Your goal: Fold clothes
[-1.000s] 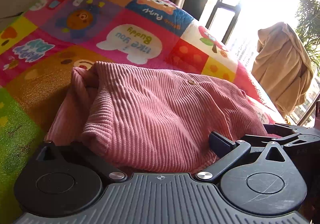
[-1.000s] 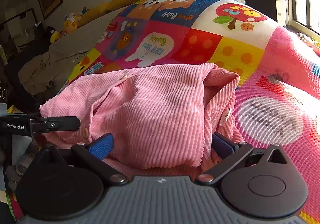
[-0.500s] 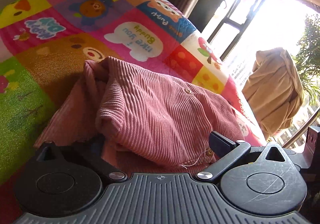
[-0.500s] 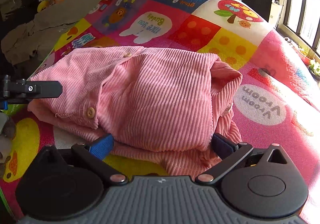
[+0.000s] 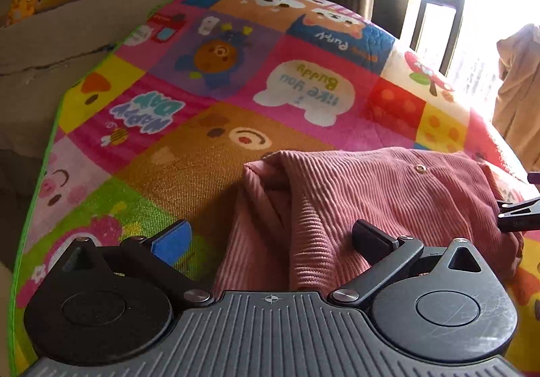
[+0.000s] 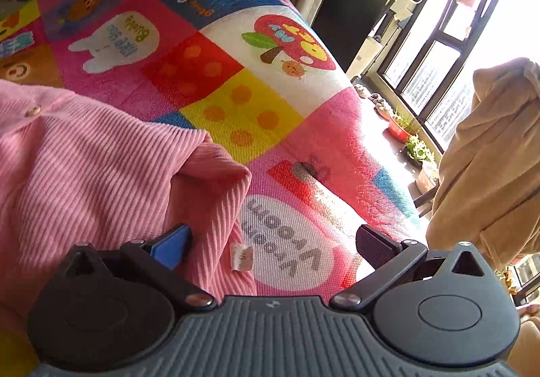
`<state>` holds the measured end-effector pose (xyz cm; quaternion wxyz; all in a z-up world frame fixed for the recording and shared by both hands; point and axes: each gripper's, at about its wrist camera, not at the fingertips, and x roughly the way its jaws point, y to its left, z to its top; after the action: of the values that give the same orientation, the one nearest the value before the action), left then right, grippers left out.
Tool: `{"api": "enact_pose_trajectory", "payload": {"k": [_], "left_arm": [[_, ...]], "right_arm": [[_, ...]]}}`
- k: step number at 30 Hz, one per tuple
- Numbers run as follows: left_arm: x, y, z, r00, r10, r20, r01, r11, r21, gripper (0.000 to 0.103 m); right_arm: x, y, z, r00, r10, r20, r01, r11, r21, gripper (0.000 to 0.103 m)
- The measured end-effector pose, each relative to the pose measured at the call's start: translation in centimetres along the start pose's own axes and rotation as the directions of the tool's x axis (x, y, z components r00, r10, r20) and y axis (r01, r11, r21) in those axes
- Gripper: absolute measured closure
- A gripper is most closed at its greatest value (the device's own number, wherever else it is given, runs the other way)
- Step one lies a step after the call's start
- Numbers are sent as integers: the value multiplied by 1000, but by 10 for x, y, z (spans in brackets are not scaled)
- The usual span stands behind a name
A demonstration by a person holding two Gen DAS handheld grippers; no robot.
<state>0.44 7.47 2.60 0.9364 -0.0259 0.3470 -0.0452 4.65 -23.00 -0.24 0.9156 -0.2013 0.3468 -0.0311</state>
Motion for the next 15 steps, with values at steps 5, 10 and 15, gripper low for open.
{"api": "enact_pose_trajectory", "payload": {"k": [5, 10, 15], "left_arm": [[3, -4, -1, 998, -64, -20, 64, 997, 37, 0], [-1, 1, 19, 998, -27, 52, 29, 999, -37, 0], [1, 5, 18, 998, -59, 22, 60, 993, -98, 0]], "right_arm": [[-39, -9, 10, 983, 134, 124, -146, 985, 94, 0], [-70, 24, 35, 929, 283, 238, -296, 955, 20, 0], [-45, 74, 29, 953, 271, 135, -268, 963, -38, 0]]}}
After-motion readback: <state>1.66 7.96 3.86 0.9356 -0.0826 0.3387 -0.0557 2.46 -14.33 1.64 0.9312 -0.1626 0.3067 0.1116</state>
